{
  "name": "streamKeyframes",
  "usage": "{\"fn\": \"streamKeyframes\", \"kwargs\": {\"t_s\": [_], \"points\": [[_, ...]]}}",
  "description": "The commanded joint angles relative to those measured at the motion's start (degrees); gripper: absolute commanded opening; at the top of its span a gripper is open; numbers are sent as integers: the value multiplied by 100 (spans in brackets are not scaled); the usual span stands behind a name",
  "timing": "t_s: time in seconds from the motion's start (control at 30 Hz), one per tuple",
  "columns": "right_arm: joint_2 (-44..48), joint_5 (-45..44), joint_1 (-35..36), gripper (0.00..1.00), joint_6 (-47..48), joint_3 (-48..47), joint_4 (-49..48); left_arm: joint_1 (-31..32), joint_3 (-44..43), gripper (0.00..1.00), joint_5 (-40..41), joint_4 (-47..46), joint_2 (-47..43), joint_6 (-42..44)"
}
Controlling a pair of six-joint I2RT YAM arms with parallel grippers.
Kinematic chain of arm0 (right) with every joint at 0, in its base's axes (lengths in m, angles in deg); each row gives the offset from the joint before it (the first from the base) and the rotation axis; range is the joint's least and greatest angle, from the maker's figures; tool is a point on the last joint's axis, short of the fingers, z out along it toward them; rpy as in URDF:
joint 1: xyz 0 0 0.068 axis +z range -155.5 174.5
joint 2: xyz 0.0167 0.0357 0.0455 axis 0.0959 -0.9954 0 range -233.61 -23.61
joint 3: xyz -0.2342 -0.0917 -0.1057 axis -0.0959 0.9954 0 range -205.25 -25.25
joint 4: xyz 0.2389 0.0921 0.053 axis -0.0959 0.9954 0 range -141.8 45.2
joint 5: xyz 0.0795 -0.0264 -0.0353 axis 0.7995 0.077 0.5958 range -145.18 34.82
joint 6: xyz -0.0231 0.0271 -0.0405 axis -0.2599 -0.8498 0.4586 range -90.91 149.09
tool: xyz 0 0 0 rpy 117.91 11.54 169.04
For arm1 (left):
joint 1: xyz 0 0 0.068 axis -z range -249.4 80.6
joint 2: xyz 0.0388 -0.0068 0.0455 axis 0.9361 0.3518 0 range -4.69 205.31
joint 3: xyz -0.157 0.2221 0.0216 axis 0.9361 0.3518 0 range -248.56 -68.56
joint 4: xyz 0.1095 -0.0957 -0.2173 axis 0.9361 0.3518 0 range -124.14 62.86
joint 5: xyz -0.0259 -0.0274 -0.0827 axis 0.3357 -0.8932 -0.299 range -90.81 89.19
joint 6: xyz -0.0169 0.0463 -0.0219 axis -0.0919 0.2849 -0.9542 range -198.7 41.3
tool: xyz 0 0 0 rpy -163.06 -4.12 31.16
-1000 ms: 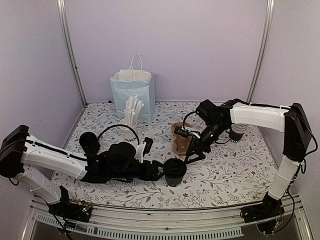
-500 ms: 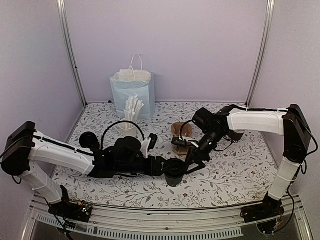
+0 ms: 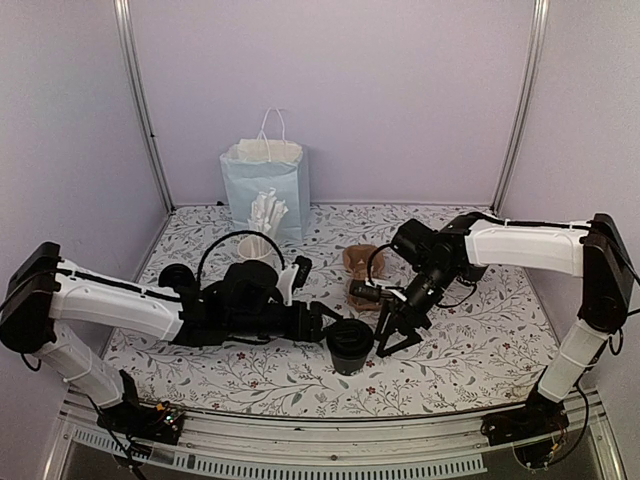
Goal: Pack the takeout coffee
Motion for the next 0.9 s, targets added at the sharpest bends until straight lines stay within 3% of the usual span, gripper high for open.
{"fn": "streamKeyframes", "kwargs": {"t_s": [0.0, 0.17, 0.4, 0.63, 0.87], "points": [[255, -19, -79, 72, 188, 40, 156, 12, 420, 77, 310, 490, -840, -608], [167, -171, -368, 72, 271, -403, 265, 224, 903, 77, 181, 472, -1215, -1512], [-254, -144, -373, 73, 212, -1002, -38, 396, 1050, 73, -205, -258, -733, -2054], [-632, 64, -325, 73, 176, -1100, -156, 378, 851, 68, -423, -623, -368, -1929], [-451, 219, -247, 73, 227, -766, -153, 172, 647, 65, -509, -619, -117, -1681]]}}
